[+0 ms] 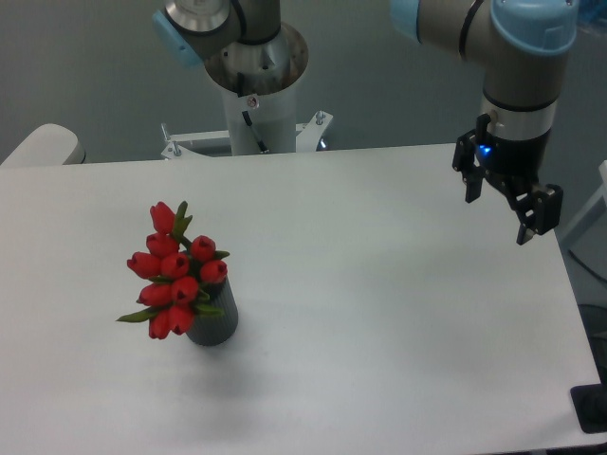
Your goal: Insert the flowers into the vase
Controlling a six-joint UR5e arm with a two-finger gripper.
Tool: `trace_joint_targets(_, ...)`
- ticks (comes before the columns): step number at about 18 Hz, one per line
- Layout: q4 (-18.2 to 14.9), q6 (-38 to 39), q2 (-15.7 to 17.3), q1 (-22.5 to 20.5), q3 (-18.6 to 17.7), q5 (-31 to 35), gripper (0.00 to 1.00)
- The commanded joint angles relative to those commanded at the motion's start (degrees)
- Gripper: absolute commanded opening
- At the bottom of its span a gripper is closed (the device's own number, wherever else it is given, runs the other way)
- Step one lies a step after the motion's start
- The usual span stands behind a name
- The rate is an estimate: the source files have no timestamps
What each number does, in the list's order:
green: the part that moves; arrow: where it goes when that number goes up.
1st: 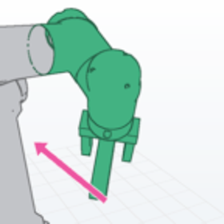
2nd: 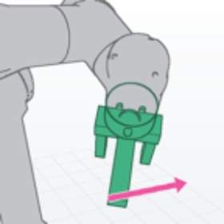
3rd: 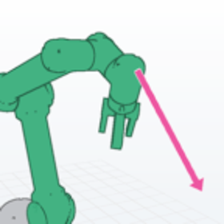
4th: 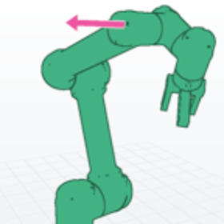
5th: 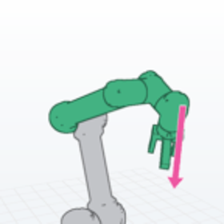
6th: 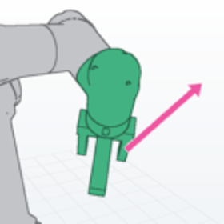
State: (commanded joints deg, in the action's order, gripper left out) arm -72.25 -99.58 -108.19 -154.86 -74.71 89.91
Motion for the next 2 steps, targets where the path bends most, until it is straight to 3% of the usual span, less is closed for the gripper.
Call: trace_joint_targets(2,0.09,0.00,0.00,0.00,0.00,-0.09,1.00)
